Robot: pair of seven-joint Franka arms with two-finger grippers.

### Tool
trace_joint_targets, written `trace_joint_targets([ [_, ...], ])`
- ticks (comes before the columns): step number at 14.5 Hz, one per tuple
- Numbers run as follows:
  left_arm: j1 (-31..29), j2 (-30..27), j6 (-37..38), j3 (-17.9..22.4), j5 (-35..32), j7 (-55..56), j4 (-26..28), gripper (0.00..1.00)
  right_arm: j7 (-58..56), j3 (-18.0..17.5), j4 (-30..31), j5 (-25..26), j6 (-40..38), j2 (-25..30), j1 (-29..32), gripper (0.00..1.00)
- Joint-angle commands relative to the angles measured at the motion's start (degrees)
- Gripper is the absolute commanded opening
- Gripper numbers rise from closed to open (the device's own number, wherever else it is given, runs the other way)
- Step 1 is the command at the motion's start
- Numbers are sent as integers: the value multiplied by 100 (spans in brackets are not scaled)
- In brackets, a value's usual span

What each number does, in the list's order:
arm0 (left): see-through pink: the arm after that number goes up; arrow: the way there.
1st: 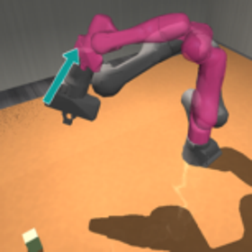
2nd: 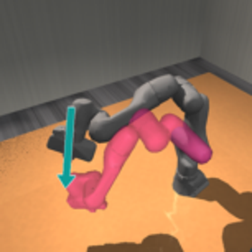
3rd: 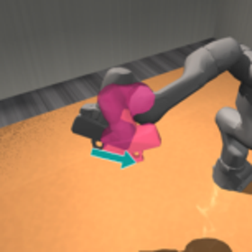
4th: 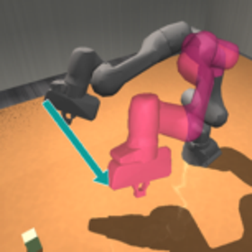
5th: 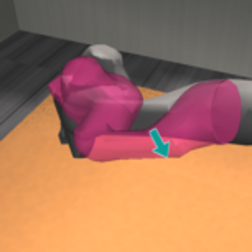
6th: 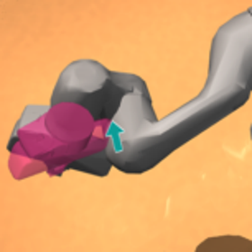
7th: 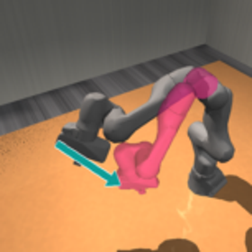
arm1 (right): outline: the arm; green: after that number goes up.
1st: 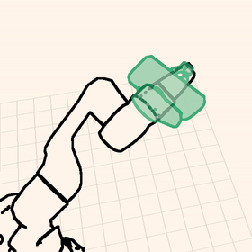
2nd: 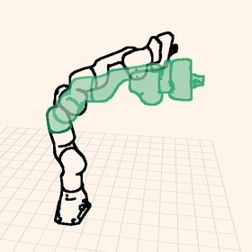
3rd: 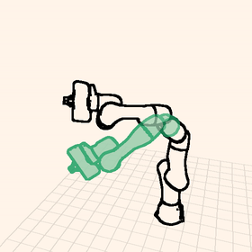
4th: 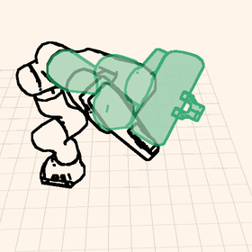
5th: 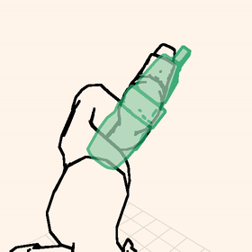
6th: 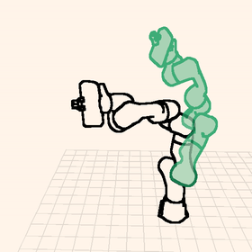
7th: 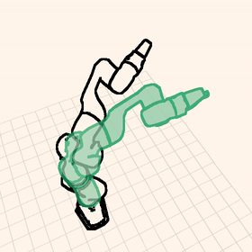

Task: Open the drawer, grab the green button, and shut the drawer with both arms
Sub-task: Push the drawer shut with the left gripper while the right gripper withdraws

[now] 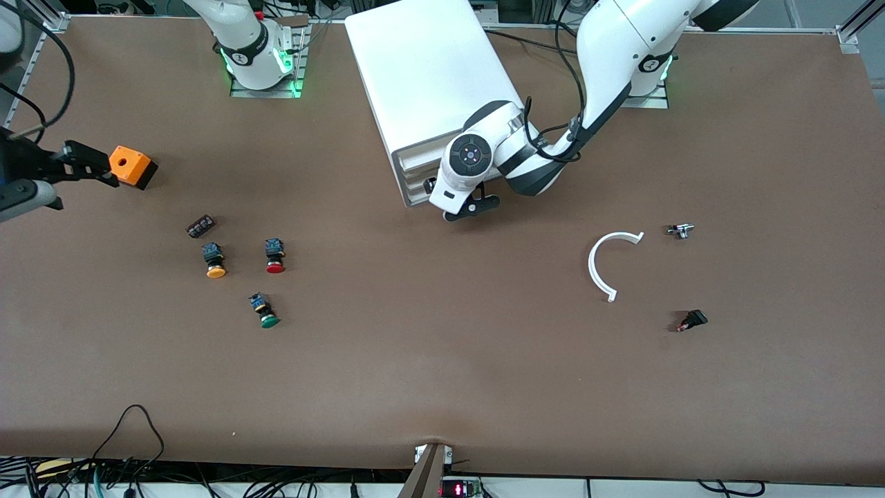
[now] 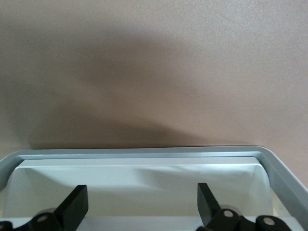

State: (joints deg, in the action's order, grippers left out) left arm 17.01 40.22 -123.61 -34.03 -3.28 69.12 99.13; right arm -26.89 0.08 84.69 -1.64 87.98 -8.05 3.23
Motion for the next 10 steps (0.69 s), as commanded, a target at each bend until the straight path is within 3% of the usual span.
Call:
trace_joint_targets([
  [1, -207, -137, 153, -86, 152, -48, 10, 100, 87, -60, -190, 102, -140, -65, 46, 100],
  [4, -470, -347, 749, -77, 117, -625, -235, 100, 1183, -60, -190, 172, -220, -47, 29, 100],
  [10, -1287, -673, 2769, -33, 38, -2050, -1316, 100, 775, 98, -190, 173, -246, 102, 143, 100],
])
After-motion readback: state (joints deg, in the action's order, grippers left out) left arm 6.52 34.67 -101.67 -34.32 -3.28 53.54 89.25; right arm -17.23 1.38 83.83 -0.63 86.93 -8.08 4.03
